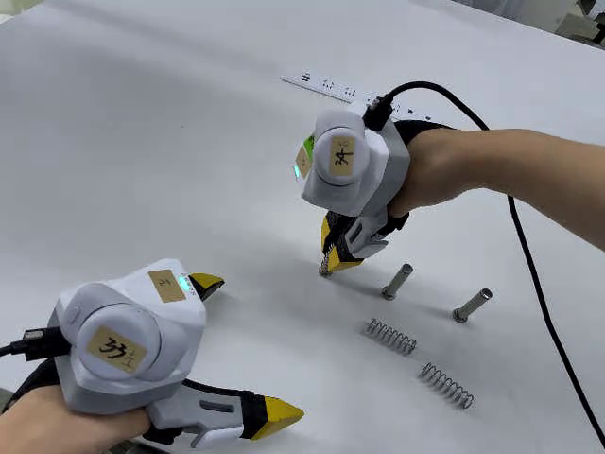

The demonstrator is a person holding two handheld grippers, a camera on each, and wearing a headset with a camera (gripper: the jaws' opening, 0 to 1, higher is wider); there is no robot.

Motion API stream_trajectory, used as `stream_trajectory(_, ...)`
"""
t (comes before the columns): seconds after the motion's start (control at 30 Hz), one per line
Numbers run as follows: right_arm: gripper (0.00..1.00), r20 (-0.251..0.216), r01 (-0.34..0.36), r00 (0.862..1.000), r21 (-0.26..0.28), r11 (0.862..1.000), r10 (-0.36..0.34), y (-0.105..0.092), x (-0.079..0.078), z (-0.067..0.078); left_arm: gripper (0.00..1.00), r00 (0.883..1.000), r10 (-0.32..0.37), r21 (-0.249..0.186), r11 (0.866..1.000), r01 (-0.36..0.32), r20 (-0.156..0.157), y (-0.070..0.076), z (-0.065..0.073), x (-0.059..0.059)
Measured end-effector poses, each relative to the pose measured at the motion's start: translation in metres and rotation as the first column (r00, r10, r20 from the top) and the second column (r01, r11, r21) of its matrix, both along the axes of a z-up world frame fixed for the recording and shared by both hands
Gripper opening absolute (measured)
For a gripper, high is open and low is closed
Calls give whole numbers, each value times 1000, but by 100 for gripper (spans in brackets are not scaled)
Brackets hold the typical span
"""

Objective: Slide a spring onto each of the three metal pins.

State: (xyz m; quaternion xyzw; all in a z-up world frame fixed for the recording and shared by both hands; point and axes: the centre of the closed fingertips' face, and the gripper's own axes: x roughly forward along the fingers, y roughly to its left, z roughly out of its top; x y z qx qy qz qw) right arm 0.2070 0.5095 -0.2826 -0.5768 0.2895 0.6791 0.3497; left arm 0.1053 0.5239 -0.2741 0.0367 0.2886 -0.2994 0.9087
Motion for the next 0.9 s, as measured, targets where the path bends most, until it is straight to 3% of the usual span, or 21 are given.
stream_trajectory(0.63,13,-8,7,1000,13,1000,-7,1,-5,-4,97,1000,0,4,1000,0,6,1,2,-1)
stream_trajectory(0.73,24,-42,45,998,46,998,-43,6,-11,-5,97,1000,-1,5,1000,0,6,1,2,-1)
stream_trajectory(0.9,39,-51,68,997,60,996,-65,5,-9,-7,97,1000,-4,7,1000,4,9,0,3,-1)
